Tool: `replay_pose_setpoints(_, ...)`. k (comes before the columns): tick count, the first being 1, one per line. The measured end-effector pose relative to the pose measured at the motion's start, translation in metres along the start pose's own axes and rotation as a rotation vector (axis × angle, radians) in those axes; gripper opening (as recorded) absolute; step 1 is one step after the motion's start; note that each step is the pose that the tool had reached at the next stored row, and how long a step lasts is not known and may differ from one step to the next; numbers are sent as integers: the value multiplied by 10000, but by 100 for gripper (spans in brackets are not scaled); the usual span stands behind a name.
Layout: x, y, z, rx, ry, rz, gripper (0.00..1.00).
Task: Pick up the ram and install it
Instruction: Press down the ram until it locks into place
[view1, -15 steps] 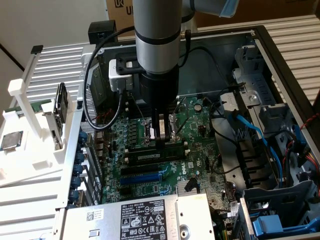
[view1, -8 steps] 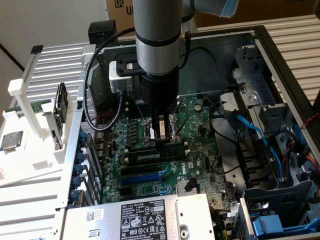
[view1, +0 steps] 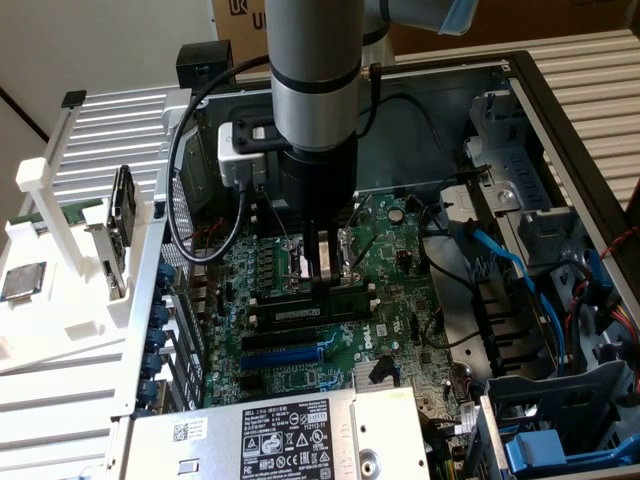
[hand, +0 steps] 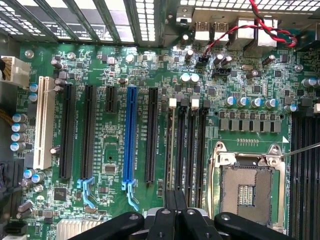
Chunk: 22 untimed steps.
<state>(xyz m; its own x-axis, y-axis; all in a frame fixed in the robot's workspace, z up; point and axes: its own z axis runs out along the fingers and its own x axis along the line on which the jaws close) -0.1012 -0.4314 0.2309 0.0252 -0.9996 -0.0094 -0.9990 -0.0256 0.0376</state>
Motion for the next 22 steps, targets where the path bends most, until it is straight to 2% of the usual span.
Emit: replay_pose_setpoints(22, 11, 3, 17, 18, 10, -98, 10)
